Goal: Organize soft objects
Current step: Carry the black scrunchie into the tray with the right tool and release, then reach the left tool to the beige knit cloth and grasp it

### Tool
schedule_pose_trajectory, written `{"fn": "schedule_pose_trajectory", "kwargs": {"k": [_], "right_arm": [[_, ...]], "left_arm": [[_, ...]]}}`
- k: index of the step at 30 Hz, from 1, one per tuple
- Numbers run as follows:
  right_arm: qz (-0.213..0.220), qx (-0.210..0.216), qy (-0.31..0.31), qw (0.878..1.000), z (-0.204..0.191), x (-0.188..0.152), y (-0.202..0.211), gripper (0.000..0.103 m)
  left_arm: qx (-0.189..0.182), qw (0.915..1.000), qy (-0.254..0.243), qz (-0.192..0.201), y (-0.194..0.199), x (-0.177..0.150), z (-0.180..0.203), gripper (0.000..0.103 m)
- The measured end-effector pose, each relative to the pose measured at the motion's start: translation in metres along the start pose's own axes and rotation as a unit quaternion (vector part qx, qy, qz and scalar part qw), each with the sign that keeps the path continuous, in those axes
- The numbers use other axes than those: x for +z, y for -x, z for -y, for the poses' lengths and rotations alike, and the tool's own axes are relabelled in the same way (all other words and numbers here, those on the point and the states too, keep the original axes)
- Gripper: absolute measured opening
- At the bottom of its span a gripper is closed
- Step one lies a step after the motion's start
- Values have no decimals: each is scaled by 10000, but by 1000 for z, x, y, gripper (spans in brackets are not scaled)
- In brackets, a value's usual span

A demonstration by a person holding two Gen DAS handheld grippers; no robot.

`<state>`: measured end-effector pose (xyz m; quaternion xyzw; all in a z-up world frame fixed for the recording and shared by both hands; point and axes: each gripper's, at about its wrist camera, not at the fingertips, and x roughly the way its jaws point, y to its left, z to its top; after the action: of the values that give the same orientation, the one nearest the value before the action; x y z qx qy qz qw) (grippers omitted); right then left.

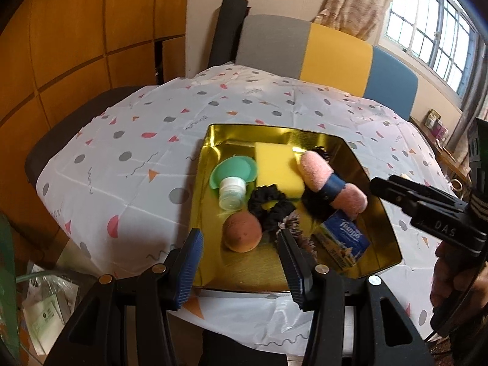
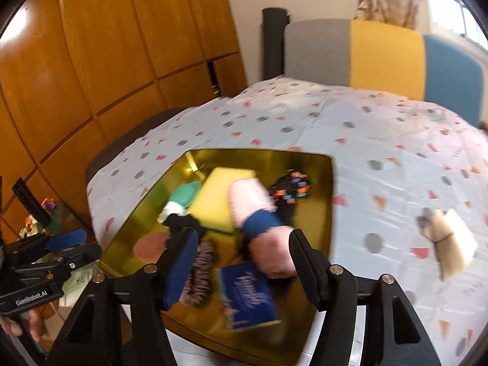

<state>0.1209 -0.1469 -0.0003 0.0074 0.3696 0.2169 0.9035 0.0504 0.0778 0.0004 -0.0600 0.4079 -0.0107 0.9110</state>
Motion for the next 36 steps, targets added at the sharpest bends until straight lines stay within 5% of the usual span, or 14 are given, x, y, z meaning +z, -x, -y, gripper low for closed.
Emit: {"fn": "schedule_pose_trajectory", "kwargs": {"k": [16,36], "right_arm": [[309,-1213,-824,9887,123,-22,67,68],[294,-2554,-1679,9517,263,-75,118,72]], "left_arm": [[-343,9967,-732,28,1,10,65,51],[-942,9777,-1876,-31,-15,32,192,51]]}}
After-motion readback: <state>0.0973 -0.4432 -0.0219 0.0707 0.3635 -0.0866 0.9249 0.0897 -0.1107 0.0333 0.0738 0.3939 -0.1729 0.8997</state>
